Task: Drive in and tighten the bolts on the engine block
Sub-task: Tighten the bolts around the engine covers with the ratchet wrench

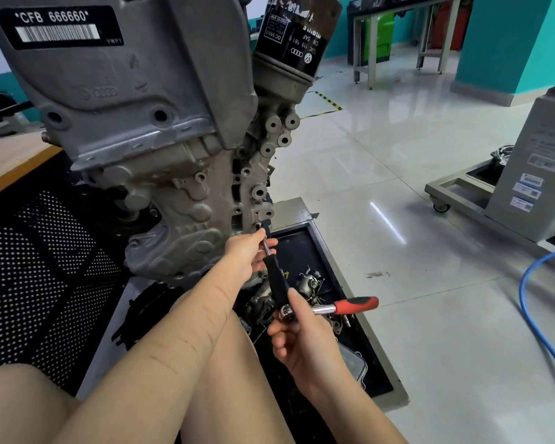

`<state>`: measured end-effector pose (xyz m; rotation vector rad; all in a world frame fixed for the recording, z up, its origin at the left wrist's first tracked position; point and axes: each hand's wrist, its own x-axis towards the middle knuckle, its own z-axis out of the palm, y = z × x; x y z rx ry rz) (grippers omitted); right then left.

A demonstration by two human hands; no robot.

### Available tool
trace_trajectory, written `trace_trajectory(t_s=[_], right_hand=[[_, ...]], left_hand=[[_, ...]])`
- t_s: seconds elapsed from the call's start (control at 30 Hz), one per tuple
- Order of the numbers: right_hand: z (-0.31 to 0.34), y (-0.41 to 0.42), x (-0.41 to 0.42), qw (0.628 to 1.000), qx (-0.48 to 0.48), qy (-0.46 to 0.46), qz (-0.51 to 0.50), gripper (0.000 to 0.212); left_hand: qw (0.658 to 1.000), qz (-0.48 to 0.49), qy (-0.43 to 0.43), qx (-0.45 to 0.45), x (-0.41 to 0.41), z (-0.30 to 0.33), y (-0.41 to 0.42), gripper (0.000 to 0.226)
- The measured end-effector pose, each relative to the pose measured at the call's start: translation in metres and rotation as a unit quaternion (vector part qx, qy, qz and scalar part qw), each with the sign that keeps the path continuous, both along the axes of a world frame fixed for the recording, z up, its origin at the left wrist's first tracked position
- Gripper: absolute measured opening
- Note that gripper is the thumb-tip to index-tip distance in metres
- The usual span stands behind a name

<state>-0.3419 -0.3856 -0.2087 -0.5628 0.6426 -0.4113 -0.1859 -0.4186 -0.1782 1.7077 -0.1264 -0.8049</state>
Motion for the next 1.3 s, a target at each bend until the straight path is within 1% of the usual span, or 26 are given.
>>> trace_trajectory(t_s=[0.1,0.17,0.23,0.33,0.4,0.47,0.5,0.57,0.6,0.67,0.73,0.8,0.9,0.97,1.03,1.13,1.2,1.3], right_hand=[[0.001,0.004,0.000,0.994,-0.108,0.022,-0.013,0.033],[0.002,0.008,0.000,0.982,-0.185,0.045,-0.018,0.037],[0.003,0.011,0.000,0.965,-0.251,0.069,-0.017,0.037],[0.004,0.014,0.000,0.941,-0.324,0.100,-0.008,0.036],[0.004,0.014,0.000,0.933,-0.343,0.109,-0.001,0.036],[0.005,0.014,0.001,0.945,-0.311,0.104,0.010,0.036],[0.006,0.014,0.001,0.960,-0.265,0.091,0.017,0.034],[0.007,0.013,0.002,0.990,-0.125,0.058,0.033,0.029],[0.007,0.012,0.002,0.997,-0.052,0.043,0.040,0.027],[0.007,0.008,0.002,0.997,0.052,0.017,0.051,0.029],[0.006,0.006,0.003,0.994,0.093,-0.001,0.058,0.035],[0.005,0.005,0.005,0.994,0.090,-0.004,0.059,0.036],[0.006,0.004,0.005,0.998,0.027,0.014,0.049,0.030],[0.006,0.002,0.005,0.999,-0.019,0.023,0.041,0.031],[0.008,0.001,0.003,0.998,-0.047,0.022,0.040,0.030],[0.012,-0.001,0.001,0.998,-0.042,0.006,0.043,0.027],[0.014,-0.002,0.000,0.998,-0.041,0.006,0.045,0.026],[0.014,-0.003,-0.003,0.994,-0.092,0.037,0.044,0.027]], left_hand=[[1.000,-0.018,0.003,-0.001,0.004,-0.003,0.000,0.018],[1.000,-0.026,0.007,-0.007,0.007,-0.005,0.000,0.021],[0.999,-0.036,0.012,-0.010,0.010,-0.008,-0.001,0.024],[0.999,-0.040,0.019,-0.018,0.011,-0.008,-0.001,0.026],[0.999,-0.037,0.024,-0.025,0.010,-0.008,0.000,0.025],[0.999,-0.034,0.024,-0.028,0.009,-0.008,0.000,0.025],[0.999,-0.031,0.024,-0.028,0.009,-0.008,0.000,0.024],[0.999,-0.022,0.024,-0.029,0.009,-0.009,0.001,0.023],[0.999,-0.019,0.025,-0.031,0.010,-0.009,0.001,0.021],[0.999,-0.016,0.028,-0.036,0.013,-0.010,0.002,0.018],[0.999,-0.020,0.027,-0.040,0.014,-0.011,0.003,0.017],[0.998,-0.022,0.030,-0.047,0.013,-0.009,0.003,0.017],[0.996,-0.028,0.051,-0.060,0.002,-0.004,0.006,0.020],[0.991,-0.049,0.095,-0.084,-0.012,-0.002,0.015,0.026],[0.977,-0.080,0.154,-0.128,-0.026,-0.007,0.031,0.033],[0.953,-0.092,0.210,-0.200,-0.039,-0.014,0.048,0.034],[0.949,-0.079,0.217,-0.215,-0.043,-0.013,0.049,0.029],[0.958,-0.062,0.197,-0.198,-0.046,-0.013,0.045,0.025]])
